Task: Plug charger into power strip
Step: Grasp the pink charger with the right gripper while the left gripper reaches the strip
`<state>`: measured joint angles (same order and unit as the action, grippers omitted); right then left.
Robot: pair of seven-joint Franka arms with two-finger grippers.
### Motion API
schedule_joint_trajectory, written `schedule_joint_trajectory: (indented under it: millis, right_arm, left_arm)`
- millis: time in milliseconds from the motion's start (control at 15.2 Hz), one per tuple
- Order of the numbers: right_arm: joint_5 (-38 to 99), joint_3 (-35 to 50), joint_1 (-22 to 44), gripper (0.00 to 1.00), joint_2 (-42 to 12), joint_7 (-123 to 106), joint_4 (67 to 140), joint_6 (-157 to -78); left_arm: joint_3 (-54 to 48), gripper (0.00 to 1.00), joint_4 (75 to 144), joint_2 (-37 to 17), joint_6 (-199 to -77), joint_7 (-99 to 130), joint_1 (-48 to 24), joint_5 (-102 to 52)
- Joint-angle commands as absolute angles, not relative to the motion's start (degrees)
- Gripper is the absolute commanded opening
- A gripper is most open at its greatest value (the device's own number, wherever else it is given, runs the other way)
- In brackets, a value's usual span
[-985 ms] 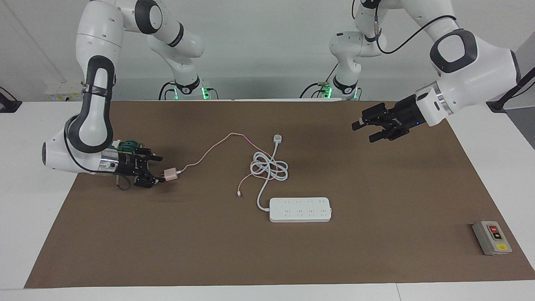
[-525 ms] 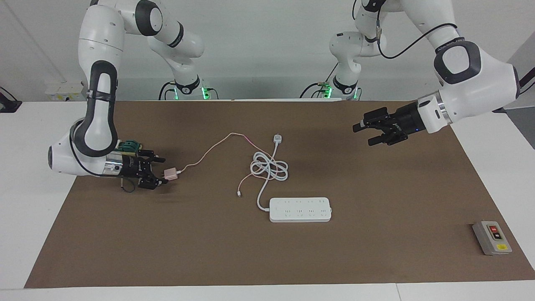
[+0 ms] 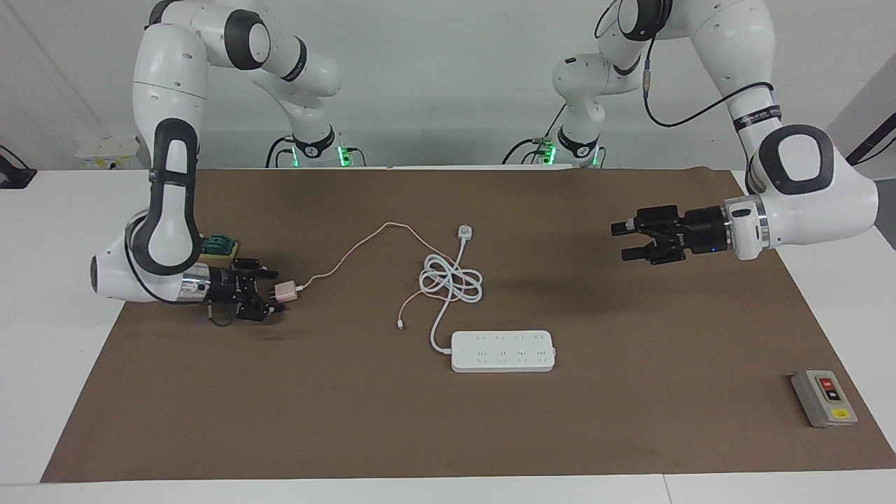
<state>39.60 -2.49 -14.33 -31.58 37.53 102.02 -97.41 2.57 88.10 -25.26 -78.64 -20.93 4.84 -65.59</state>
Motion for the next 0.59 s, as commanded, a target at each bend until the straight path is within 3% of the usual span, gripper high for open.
schedule_joint_trajectory:
  millis: [0, 197, 263, 394, 460, 525]
  right_arm:
    - [41.31, -2.11, -14.59, 1.0, -31.46, 35.77, 102.74, -98.26]
    - [41.31, -2.11, -14.5, 1.0, -31.46, 34.02, 103.45, -98.61]
    - [41.4, -2.11, -14.68, 0.8, -31.38, 33.4, 103.8, -98.61]
    - [41.75, -2.11, -14.59, 0.13, -31.38, 32.09, 103.89, -98.53]
    - [41.75, -2.11, -14.33, 0.0, -31.38, 31.21, 103.89, -98.61]
    - [41.75, -2.11, -14.15, 0.0, -31.38, 30.51, 103.89, -98.7]
  left_arm:
    - [2.37, 0.99, 88.24, -27.67, -77.61, -21.97, 4.57, -72.57]
    - [2.37, 0.99, 88.5, -29.0, -78.74, -22.5, 2.47, -78.64]
    - [2.37, 0.99, 88.51, -29.79, -79.88, -23.46, 1.76, -80.32]
    - [2.37, 0.99, 88.59, -30.76, -84.09, -26.44, -0.86, -83.65]
    - [2.37, 0.99, 88.68, -30.76, -85.5, -26.72, -2.01, -85.5]
    - [2.37, 0.99, 89.03, -30.5, -87.34, -26.72, -3.41, -86.65]
